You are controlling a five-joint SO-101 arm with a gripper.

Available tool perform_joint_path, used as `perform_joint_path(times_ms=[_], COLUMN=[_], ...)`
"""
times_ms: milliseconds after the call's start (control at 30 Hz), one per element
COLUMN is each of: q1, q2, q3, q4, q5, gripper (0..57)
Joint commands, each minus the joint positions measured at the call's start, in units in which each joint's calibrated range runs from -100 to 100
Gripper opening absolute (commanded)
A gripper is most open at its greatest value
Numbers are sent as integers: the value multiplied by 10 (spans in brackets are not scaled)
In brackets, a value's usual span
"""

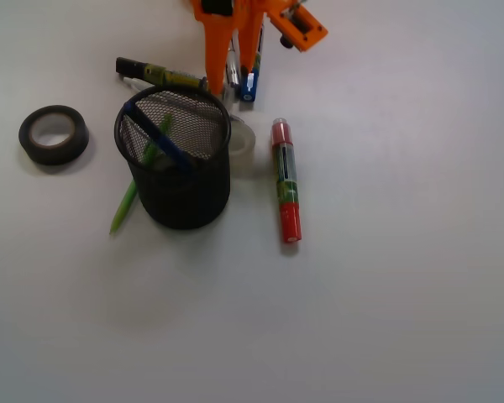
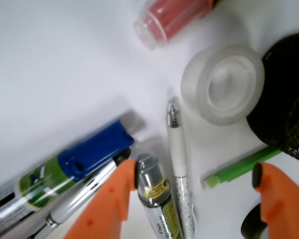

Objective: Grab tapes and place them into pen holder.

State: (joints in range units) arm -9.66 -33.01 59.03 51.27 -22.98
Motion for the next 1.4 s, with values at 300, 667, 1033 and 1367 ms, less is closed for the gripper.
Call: perform_joint_path(times_ms=[300, 667, 1033, 1367], q1=[-35, -11, -43, -38], q2=[255, 339, 418, 410], q3=[-199, -213, -271, -272], q4=[-6, -34, -33, -30], q5=[-6, -8, -27, -32], gripper=[260, 259, 149, 3])
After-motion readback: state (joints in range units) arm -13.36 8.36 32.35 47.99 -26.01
